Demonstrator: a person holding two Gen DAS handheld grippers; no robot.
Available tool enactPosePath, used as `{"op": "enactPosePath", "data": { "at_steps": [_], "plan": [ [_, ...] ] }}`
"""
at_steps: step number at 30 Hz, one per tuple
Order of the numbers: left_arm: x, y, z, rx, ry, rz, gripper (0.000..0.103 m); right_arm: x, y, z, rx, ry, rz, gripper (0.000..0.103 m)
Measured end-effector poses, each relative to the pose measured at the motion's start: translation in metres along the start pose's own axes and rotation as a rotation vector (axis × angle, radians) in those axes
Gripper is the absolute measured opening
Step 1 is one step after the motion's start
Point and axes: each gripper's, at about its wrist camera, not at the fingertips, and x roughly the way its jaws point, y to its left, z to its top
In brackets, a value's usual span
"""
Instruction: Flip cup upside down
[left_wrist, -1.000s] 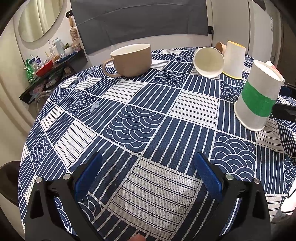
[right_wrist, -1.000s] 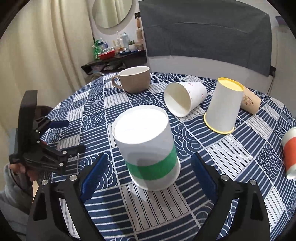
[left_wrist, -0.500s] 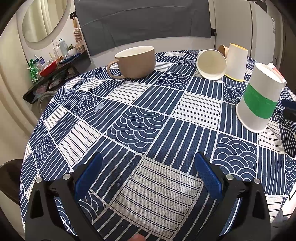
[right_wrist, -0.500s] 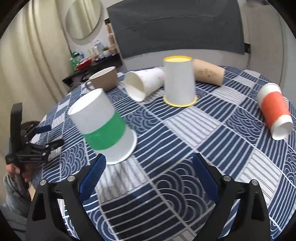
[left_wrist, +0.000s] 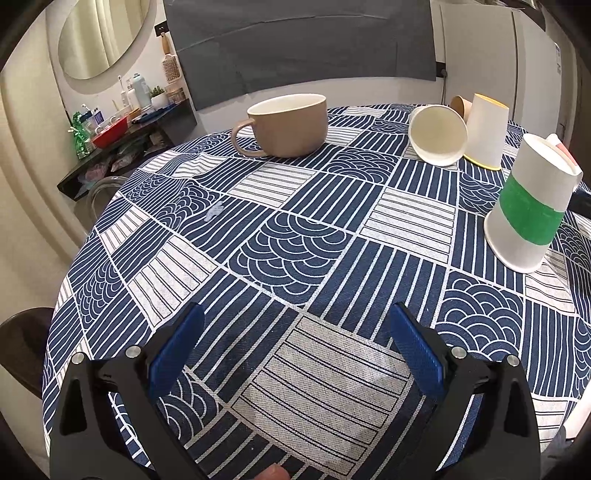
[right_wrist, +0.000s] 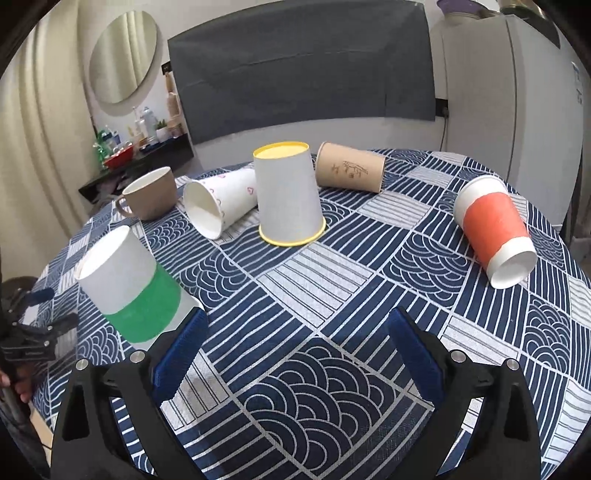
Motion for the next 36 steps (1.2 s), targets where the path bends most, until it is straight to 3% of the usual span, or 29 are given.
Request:
{"op": "enactPosePath", "data": {
  "at_steps": [10,36],
  "plan": [
    [0.001,0.001,0.000,-0.008,0.005,0.002,0.097,-0.001,0.008,-0.005,-0.032,-0.001,-0.029,0.094],
    [0.002,0.000,0.000,-0.010,0.009,-0.004,0.097,-0.007,0.015,-0.007,-0.075,-0.018,0.008,0.094]
  ]
}}
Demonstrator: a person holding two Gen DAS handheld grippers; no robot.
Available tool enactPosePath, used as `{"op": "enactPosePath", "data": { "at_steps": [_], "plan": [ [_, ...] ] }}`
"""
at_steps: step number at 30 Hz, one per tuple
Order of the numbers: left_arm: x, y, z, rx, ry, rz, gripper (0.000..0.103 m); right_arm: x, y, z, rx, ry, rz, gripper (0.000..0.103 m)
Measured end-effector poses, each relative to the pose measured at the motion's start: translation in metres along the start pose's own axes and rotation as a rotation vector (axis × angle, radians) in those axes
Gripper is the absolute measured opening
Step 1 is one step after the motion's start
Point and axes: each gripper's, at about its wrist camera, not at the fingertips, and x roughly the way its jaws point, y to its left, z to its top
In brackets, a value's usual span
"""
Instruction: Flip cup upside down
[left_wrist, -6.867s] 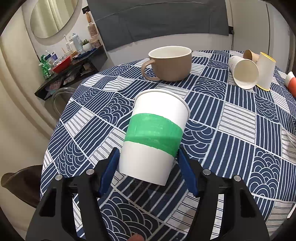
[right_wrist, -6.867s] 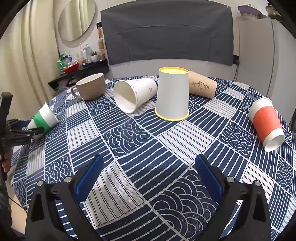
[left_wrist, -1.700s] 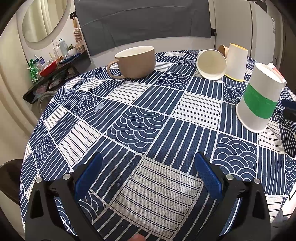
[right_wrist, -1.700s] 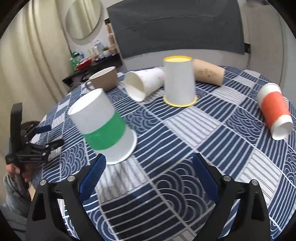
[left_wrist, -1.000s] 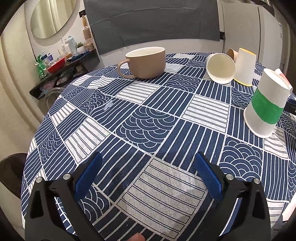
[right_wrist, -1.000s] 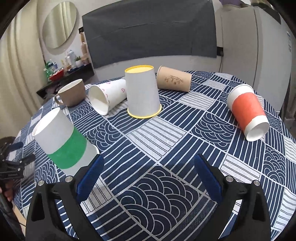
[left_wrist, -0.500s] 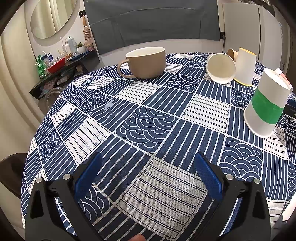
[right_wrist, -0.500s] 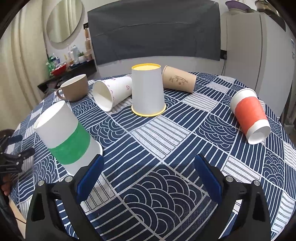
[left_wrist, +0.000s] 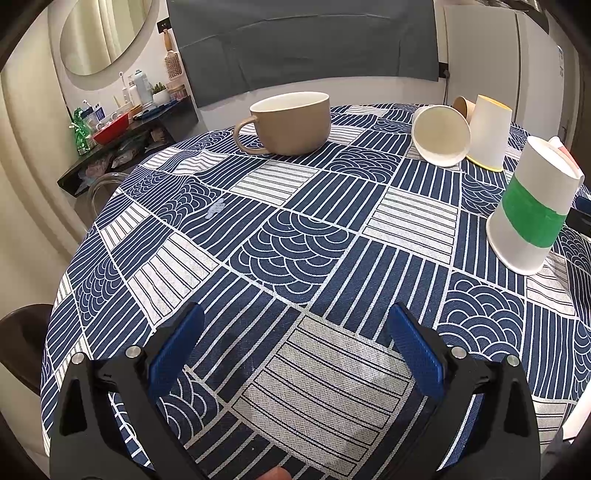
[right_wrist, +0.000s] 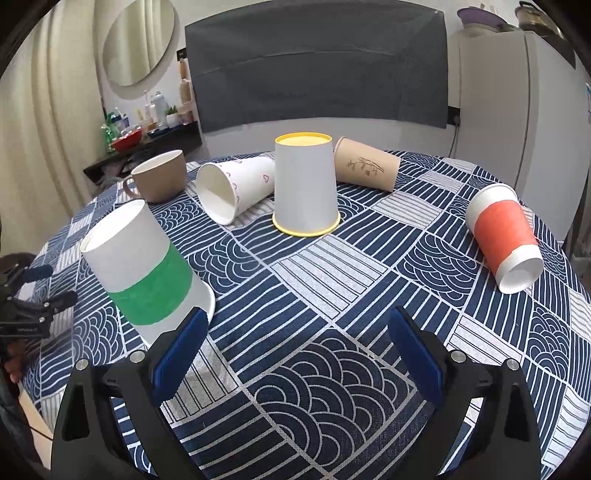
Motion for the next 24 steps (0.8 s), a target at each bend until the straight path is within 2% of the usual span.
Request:
{"op": "enactPosePath", "data": {
  "at_steps": [22,24],
  "plan": [
    [-0.0002,0.0015,-0.0001,0.000,-0.003,-0.028,0.097,-0.0023,0.0005,0.0000,-0.002,-0.020,0.000,0.094],
    [-0.0010,-0.0006,-0.0002,0.006,-0.004,-0.013,0.097,-0.0033,0.0007,-0.0006,-0.001,-0.024,-0.004,0.094]
  ]
}}
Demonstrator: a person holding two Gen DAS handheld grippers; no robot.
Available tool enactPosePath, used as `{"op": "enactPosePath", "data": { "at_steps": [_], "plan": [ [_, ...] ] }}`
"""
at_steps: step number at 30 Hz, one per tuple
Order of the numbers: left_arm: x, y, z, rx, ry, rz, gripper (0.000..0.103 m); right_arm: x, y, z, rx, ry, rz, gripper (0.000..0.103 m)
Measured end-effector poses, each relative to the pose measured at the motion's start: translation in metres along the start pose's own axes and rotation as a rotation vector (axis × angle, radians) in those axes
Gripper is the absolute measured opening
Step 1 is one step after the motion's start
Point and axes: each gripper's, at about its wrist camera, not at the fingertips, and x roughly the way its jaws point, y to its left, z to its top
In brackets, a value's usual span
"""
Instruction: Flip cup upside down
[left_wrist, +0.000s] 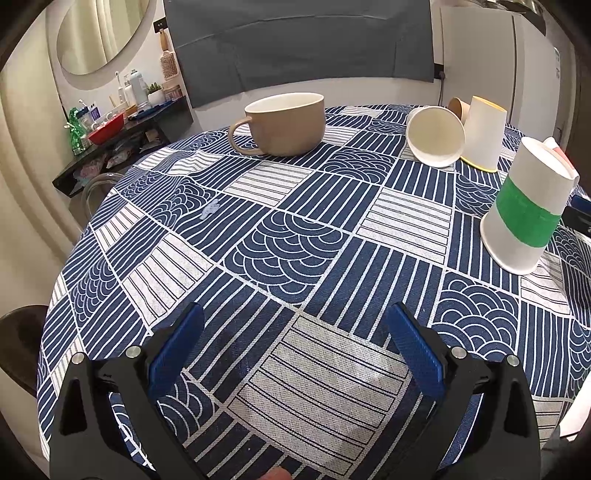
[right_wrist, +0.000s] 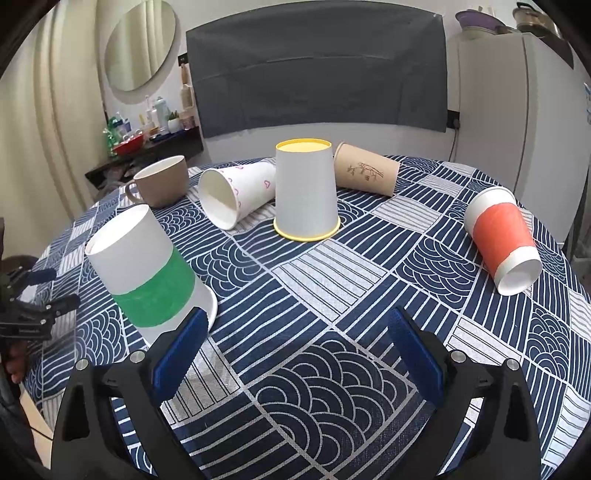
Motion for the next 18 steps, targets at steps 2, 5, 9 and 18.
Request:
{"op": "enactPosePath", "data": {
  "at_steps": [2,5,9,18],
  "plan": [
    [-0.001,-0.005,0.000,0.028,0.000,0.015,0.097,-0.002,0.000,-0.001,0.004,-0.009,-0.008,0.094],
    [-0.005,-0.012,0.001,0.056,-0.022,0.016,0.097,-0.004,-0.001,-0.001,0.011,-0.016,-0.023,0.094],
    [-0.013,-0.014,0.003,0.020,-0.044,-0.044,0.097,-0.014,0.001,-0.003,0.011,-0.043,-0.037,0.094],
    [-0.036,-0.041,0.002,-0.020,-0.114,-0.045,0.097,-0.036,0.007,-0.012,0.075,0.019,0.056,0.094]
  ]
}}
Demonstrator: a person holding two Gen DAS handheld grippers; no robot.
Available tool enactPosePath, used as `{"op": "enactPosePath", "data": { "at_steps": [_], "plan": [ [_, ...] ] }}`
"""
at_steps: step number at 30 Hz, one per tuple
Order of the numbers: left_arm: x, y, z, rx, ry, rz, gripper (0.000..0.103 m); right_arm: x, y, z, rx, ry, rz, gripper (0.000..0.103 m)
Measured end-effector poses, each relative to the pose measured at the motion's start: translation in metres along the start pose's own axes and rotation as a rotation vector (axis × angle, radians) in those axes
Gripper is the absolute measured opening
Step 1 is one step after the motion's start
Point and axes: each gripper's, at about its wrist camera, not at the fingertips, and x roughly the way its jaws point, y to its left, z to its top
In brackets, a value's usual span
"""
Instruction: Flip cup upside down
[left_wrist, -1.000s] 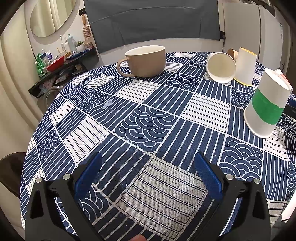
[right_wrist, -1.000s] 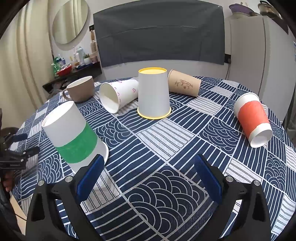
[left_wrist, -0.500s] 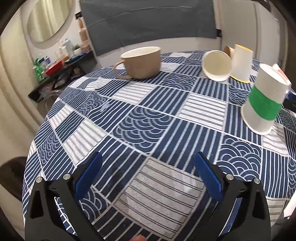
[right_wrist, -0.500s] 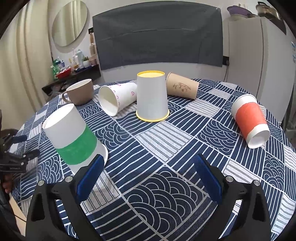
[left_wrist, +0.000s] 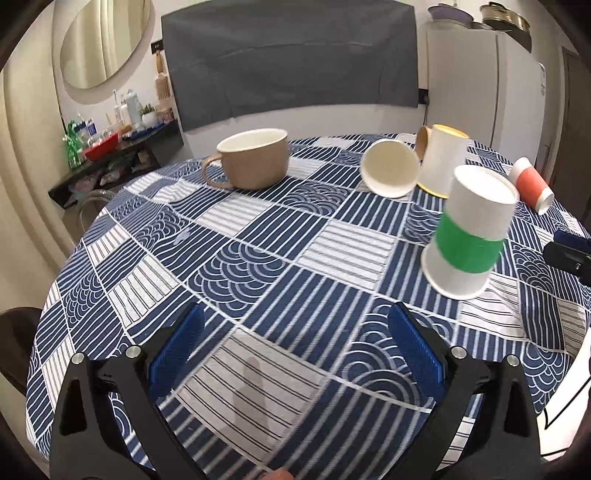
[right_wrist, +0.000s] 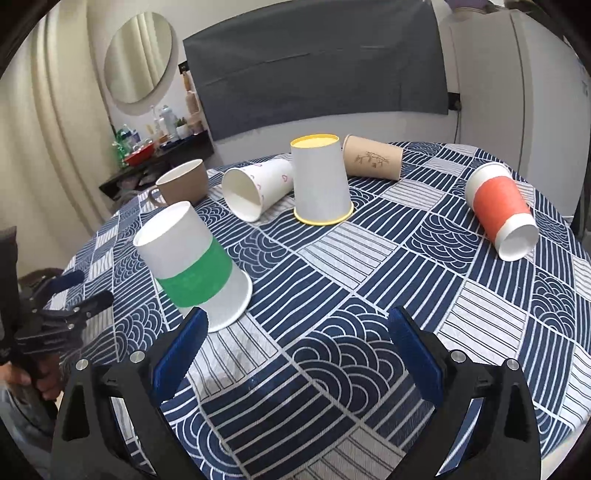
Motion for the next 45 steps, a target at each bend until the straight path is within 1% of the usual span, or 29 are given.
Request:
{"op": "enactPosePath", "data": {
  "at_steps": [2,7,10,12,14,18,20,22,23,26,32,45],
  "plan": [
    [-0.005,-0.006,-0.001,-0.005,-0.013,0.003,0.097,-0.006,0.003,-0.003,-0.009,-0.016,-0.018,0.094],
    [-0.020,-0.017,-0.007,-0.054,-0.031,-0.031,0.097,-0.021,0.013,-0.013,-0.016,-0.061,-0.060,0.094],
    [-0.028,-0.025,-0.014,-0.068,-0.065,-0.027,0.097,-0.029,0.022,-0.025,-0.035,-0.098,-0.115,0.094],
    [-0.030,-0.028,-0.018,-0.083,-0.062,-0.039,0.097,-0.033,0.025,-0.031,-0.045,-0.112,-0.148,0.094],
    [-0.031,-0.030,-0.021,-0.090,-0.053,-0.052,0.097,-0.038,0.028,-0.037,-0.047,-0.123,-0.153,0.094],
    [-0.036,-0.038,-0.028,-0.073,-0.058,-0.017,0.097,-0.051,0.034,-0.045,-0.057,-0.160,-0.169,0.094],
    [-0.038,-0.039,-0.031,-0.074,-0.059,-0.022,0.097,-0.055,0.035,-0.047,-0.053,-0.168,-0.153,0.095],
    [-0.041,-0.041,-0.033,-0.073,-0.062,-0.020,0.097,-0.056,0.034,-0.049,-0.036,-0.159,-0.121,0.095],
    [-0.041,-0.040,-0.033,-0.073,-0.062,-0.017,0.097,-0.055,0.035,-0.050,-0.034,-0.154,-0.119,0.095],
    [-0.043,-0.039,-0.032,-0.080,-0.066,-0.009,0.097,-0.053,0.035,-0.050,-0.032,-0.147,-0.129,0.095],
    [-0.043,-0.041,-0.030,-0.067,-0.066,-0.020,0.097,-0.054,0.037,-0.048,-0.045,-0.146,-0.131,0.095],
    [-0.047,-0.039,-0.027,-0.067,-0.084,-0.016,0.097,-0.055,0.045,-0.045,-0.071,-0.157,-0.114,0.095]
  ]
}}
